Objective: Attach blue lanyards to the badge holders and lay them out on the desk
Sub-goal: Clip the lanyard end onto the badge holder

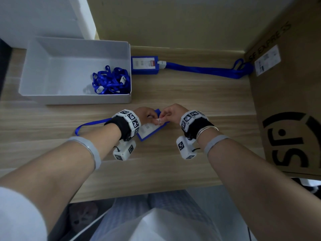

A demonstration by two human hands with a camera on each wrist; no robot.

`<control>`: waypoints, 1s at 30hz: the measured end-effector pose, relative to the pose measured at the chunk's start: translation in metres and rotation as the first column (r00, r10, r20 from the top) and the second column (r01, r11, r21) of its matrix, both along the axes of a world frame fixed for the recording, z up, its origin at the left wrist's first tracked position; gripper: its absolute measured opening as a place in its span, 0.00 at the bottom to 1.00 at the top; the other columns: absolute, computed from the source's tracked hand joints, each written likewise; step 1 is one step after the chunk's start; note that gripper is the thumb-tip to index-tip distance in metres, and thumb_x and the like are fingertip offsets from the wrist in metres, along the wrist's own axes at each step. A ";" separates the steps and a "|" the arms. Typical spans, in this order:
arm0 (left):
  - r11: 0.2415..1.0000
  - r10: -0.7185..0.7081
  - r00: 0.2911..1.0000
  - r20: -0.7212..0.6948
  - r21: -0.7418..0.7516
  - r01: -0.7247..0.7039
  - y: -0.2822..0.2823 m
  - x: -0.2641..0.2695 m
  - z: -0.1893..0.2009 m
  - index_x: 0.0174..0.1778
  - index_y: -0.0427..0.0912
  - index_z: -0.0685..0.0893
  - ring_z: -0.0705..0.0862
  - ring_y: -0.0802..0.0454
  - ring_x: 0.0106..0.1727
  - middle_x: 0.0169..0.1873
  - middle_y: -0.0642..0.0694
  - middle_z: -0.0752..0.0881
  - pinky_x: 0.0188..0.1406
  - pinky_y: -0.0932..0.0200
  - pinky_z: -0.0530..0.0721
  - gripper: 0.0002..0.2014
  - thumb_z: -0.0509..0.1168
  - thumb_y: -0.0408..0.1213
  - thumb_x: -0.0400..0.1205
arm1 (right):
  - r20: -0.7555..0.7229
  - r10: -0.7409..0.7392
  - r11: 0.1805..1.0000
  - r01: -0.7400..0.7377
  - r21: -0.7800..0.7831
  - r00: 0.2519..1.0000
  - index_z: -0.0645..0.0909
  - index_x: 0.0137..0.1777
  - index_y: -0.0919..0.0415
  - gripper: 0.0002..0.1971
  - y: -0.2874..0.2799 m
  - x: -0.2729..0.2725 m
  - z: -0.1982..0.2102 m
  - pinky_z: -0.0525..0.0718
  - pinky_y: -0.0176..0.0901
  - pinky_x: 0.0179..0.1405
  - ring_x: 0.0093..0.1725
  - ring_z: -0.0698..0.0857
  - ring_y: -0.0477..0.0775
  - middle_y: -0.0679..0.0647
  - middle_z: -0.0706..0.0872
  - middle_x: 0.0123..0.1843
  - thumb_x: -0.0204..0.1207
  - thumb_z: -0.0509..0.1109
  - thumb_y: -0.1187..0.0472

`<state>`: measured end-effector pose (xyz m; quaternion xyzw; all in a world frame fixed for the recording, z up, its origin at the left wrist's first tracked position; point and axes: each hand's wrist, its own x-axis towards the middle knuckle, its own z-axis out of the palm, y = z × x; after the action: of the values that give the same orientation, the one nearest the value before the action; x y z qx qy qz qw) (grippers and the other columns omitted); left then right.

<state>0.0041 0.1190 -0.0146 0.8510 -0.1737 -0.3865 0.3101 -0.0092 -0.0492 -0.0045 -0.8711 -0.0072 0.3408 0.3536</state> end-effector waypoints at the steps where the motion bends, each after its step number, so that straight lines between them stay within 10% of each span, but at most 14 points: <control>1: 1.000 0.014 1.000 0.006 -0.024 -0.014 0.000 0.001 0.000 0.51 0.32 0.86 0.74 0.51 0.47 0.44 0.45 0.77 0.37 0.71 0.67 0.12 0.67 0.39 0.79 | 0.004 0.001 1.000 -0.001 0.013 1.000 0.88 0.47 0.58 0.06 -0.001 0.002 0.001 0.76 0.38 0.50 0.40 0.81 0.41 0.42 0.84 0.34 0.71 0.75 0.62; 11: 0.995 0.057 0.998 -0.010 -0.084 -0.057 -0.005 0.007 0.001 0.50 0.33 0.87 0.74 0.55 0.40 0.37 0.50 0.76 0.37 0.72 0.68 0.12 0.68 0.38 0.79 | -0.026 0.012 0.998 -0.010 0.063 1.000 0.88 0.50 0.62 0.07 -0.010 0.010 0.003 0.80 0.43 0.58 0.45 0.83 0.46 0.44 0.85 0.35 0.73 0.74 0.64; 17: 0.998 0.009 1.000 -0.030 -0.063 -0.011 0.000 0.008 0.000 0.41 0.45 0.80 0.76 0.55 0.47 0.41 0.52 0.79 0.39 0.80 0.70 0.04 0.65 0.32 0.80 | -0.117 -0.149 0.981 0.162 0.110 0.982 0.74 0.37 0.56 0.10 -0.016 0.005 0.003 0.79 0.38 0.39 0.32 0.79 0.47 0.52 0.86 0.33 0.78 0.63 0.69; 22: 0.990 0.056 0.998 -0.003 -0.126 -0.056 0.000 0.006 0.003 0.44 0.46 0.62 0.77 0.57 0.32 0.36 0.53 0.78 0.26 0.75 0.76 0.19 0.68 0.26 0.76 | -0.161 -0.087 0.991 0.102 0.088 0.983 0.81 0.62 0.54 0.14 -0.024 0.003 0.002 0.75 0.35 0.35 0.29 0.76 0.46 0.51 0.85 0.32 0.80 0.62 0.66; 30: 0.983 0.086 0.992 -0.089 -0.152 -0.099 -0.003 0.007 0.007 0.48 0.51 0.66 0.83 0.56 0.33 0.39 0.49 0.83 0.20 0.75 0.80 0.19 0.70 0.29 0.76 | -0.127 -0.055 0.990 0.071 0.120 0.990 0.78 0.66 0.67 0.14 -0.022 -0.002 0.001 0.74 0.39 0.36 0.30 0.74 0.49 0.51 0.81 0.33 0.82 0.61 0.66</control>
<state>0.0113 0.1156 -0.0072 0.8148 -0.1509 -0.3914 0.4002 -0.0116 -0.0709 -0.0039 -0.8243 0.0211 0.3817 0.4177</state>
